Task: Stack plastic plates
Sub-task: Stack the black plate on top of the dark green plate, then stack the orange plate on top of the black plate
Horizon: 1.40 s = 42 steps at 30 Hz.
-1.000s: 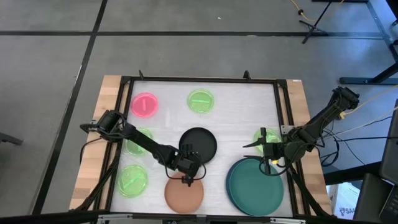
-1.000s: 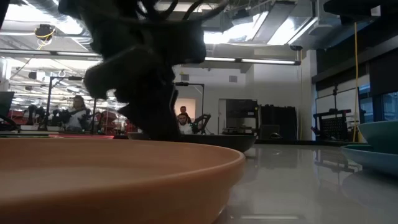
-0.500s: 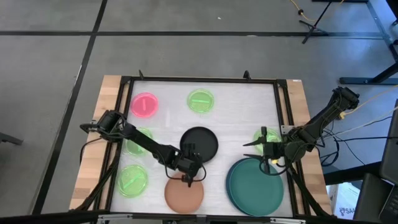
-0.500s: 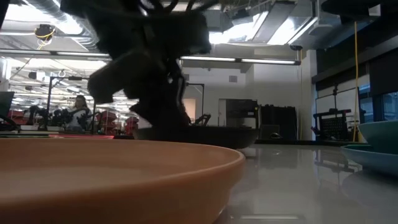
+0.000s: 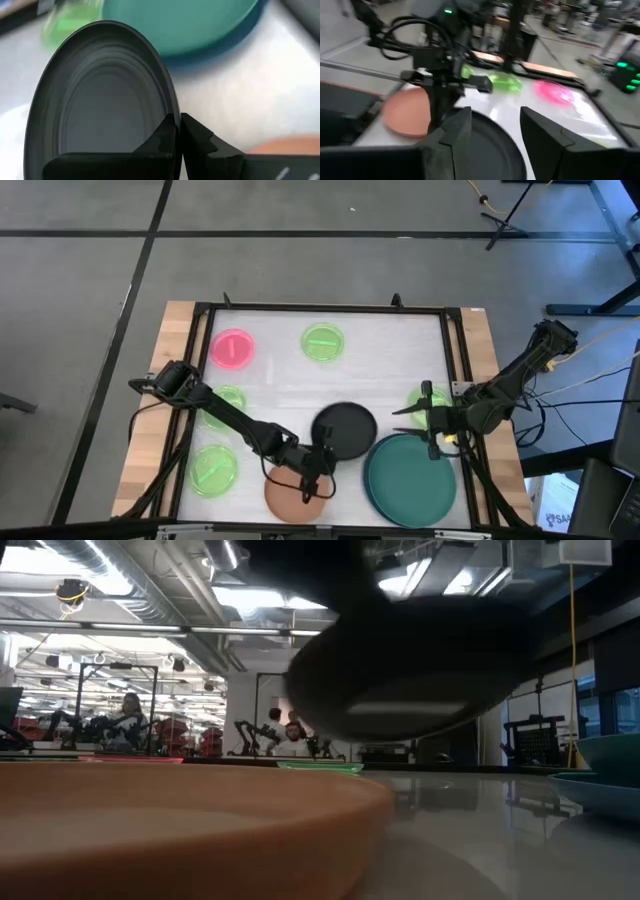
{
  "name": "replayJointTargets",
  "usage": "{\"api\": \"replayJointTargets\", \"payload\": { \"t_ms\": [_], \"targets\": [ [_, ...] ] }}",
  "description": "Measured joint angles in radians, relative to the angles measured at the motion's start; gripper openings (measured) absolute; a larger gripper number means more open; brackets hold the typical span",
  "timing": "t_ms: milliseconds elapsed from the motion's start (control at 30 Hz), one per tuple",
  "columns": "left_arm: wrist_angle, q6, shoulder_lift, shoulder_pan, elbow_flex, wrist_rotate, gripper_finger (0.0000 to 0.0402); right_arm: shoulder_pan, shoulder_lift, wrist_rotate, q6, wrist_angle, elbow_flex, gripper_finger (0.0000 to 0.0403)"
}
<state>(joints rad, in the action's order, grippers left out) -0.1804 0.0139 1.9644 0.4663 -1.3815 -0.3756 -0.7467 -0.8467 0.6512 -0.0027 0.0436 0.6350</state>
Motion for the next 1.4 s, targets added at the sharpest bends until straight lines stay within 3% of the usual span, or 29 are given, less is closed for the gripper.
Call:
{"api": "replayJointTargets", "payload": {
  "t_ms": [167, 333, 533, 700, 833, 1000, 1233, 1400],
  "targets": [
    [0.217, 0.050, 0.011, -0.003, 0.002, 0.175, 0.0010, 0.000, -0.001, -0.104, -0.003, -0.061, 0.009, 0.0161],
    [0.390, 0.173, 0.089, -0.013, -0.007, 0.234, 0.0010, 0.000, -0.002, -0.129, -0.009, -0.100, 0.008, 0.0161],
    [0.420, 0.251, 0.226, -0.042, -0.159, 0.297, 0.0010, 0.000, -0.005, -0.128, -0.001, -0.125, 0.007, 0.0161],
    [0.366, 0.313, 0.338, -0.062, -0.336, 0.404, 0.0010, 0.000, -0.040, -0.120, 0.022, -0.186, 0.007, 0.0161],
    [0.354, 0.301, 0.393, -0.088, -0.410, 0.501, 0.0010, 0.000, -0.067, -0.121, 0.023, -0.207, 0.007, 0.0161],
    [0.345, 0.245, 0.421, -0.106, -0.415, 0.491, 0.0017, 0.001, -0.076, -0.120, 0.023, -0.209, 0.007, 0.0161],
    [0.341, 0.222, 0.420, -0.100, -0.416, 0.489, 0.0086, 0.001, -0.075, -0.108, 0.022, -0.211, 0.007, 0.0161],
    [0.261, 0.214, 0.388, -0.078, -0.416, 0.387, 0.0121, 0.001, -0.075, -0.102, 0.023, -0.207, 0.007, 0.0161]
  ]
}}
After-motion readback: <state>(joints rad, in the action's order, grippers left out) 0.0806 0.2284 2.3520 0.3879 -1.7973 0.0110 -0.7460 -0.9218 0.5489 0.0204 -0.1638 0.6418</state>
